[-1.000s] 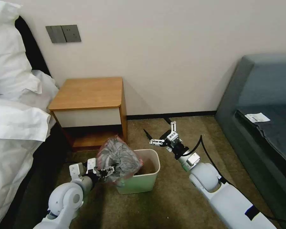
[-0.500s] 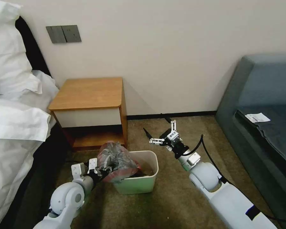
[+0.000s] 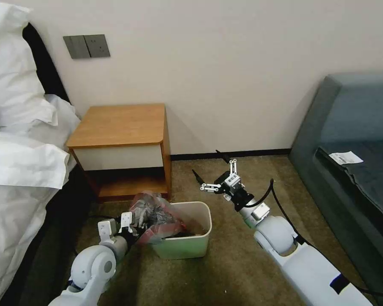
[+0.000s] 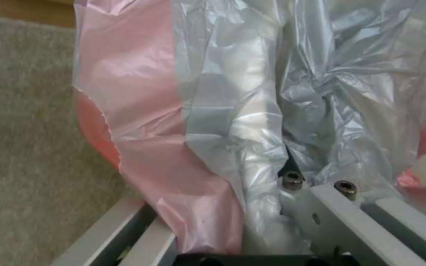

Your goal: Pick up the garbage bag from the table and place it over the trash can.

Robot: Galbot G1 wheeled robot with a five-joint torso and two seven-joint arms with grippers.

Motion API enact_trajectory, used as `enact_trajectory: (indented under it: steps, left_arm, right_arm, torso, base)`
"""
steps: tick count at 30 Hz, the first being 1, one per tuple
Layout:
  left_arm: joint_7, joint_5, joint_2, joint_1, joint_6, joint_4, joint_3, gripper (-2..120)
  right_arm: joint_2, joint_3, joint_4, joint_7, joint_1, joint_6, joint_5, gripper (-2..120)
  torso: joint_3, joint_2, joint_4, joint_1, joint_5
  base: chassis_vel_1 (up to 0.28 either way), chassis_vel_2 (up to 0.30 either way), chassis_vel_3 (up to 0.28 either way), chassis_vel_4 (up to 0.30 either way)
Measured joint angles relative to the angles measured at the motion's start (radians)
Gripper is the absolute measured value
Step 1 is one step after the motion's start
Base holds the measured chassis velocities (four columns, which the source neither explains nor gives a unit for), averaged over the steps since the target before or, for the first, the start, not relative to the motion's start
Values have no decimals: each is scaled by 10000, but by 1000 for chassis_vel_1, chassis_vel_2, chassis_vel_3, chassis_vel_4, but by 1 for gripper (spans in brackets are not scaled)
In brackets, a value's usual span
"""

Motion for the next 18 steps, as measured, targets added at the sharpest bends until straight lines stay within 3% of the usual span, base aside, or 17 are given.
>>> enact_trajectory:
  steps: [9, 11, 18]
  left_arm:
    - [-191, 354, -230, 579, -290, -605, -349, 5]
    - [-434, 843, -578, 1069, -760, -1429, -562, 5]
    - [-865, 1073, -1146, 1257, -940, -2649, -594, 5]
  right_arm:
    - [20, -5, 20, 67, 38, 0, 11, 100]
    - [245, -263, 791, 762, 12, -431, 339, 100]
    - [584, -1163, 2454, 2124, -68, -1794, 1234, 100]
  torso:
    - [6, -5, -5, 1, -16]
    - [6, -5, -3, 1, -9]
    - [3, -5, -2, 1, -6]
  base:
    - [0, 0, 0, 0]
    - [0, 0, 0, 0]
    - [0, 0, 0, 0]
